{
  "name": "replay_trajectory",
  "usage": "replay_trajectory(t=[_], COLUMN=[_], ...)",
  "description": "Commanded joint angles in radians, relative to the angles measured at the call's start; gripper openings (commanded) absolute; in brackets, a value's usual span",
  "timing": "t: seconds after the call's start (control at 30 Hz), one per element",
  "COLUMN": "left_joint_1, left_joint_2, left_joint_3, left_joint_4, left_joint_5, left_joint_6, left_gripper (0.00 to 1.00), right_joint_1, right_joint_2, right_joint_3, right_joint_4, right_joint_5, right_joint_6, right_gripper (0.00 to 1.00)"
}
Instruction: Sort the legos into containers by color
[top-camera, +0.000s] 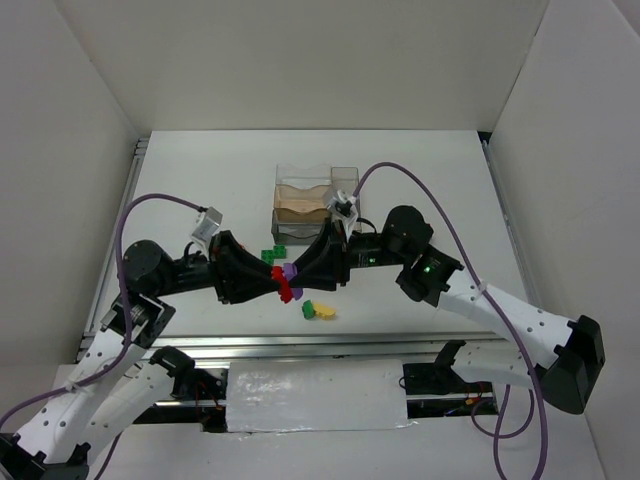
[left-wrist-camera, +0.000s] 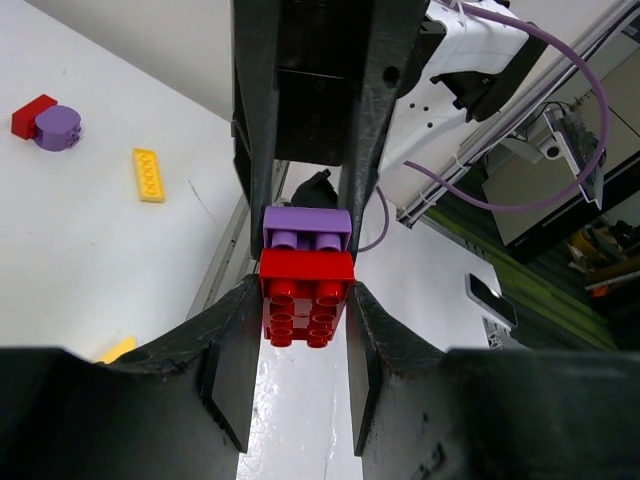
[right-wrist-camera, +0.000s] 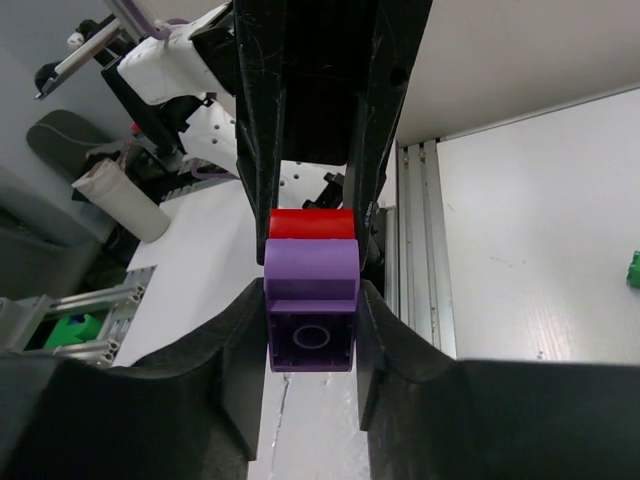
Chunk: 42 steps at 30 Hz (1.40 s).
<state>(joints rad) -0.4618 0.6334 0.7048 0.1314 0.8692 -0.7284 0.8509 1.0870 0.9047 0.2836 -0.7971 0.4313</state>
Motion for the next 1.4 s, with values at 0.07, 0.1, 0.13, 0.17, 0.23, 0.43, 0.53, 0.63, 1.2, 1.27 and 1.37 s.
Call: replay_trajectory(t=[0.07,0.1,0.13,0.17,0.23,0.43,0.53,0.63,1.2,1.27,1.37], left_joint_1=[-0.001,-0.001,-0.001,-0.001,-0.001,-0.001,0.0,-0.001,-0.001,0.0,0.0], left_joint_2=[-0.015,-0.023,-0.035,-0.063,-0.09,-0.169,-0.169,-0.169,-0.123,-0.106,-0.078], left_joint_3=[0.044,0.053,0.058,0.061,0.068,0.076,0.093,0.12,0.17,0.167,0.167], left_joint_4=[-0.01,-0.031,-0.074,-0.094,-0.128,-0.257,-0.317,-0.375,-0.541,-0.538,-0.539], left_joint_5=[-0.047,-0.083,-0.105,-0.13,-0.202,-0.393,-0.463,-0.493,-0.725,-0.728,-0.725], left_joint_6=[0.061,0.073,0.104,0.119,0.162,0.208,0.216,0.23,0.204,0.193,0.192], left_gripper=[0.0,0.0,0.0,0.0,0.0,0.0,0.0,0.0,0.0,0.0,0.0], right_joint_1=[0.001,-0.006,-0.024,-0.082,-0.156,-0.227,-0.251,-0.311,-0.385,-0.386,-0.398], right_joint_2=[-0.027,-0.051,-0.068,-0.099,-0.117,0.0,0.236,0.488,0.883,0.832,0.737], right_joint_3=[-0.003,-0.013,-0.044,-0.065,-0.12,0.017,0.228,0.431,0.789,0.749,0.668], right_joint_4=[0.046,0.04,0.025,0.031,0.052,-0.249,-0.476,-0.618,-0.752,-0.748,-0.764], right_joint_5=[0.019,0.035,0.053,0.087,0.081,0.529,0.976,1.072,1.075,1.067,1.067], right_joint_6=[-0.032,-0.043,-0.057,-0.052,-0.02,-0.097,-0.016,0.009,0.015,0.015,0.049], right_gripper=[0.0,0.0,0.0,0.0,0.0,0.0,0.0,0.0,0.67,0.69,0.74])
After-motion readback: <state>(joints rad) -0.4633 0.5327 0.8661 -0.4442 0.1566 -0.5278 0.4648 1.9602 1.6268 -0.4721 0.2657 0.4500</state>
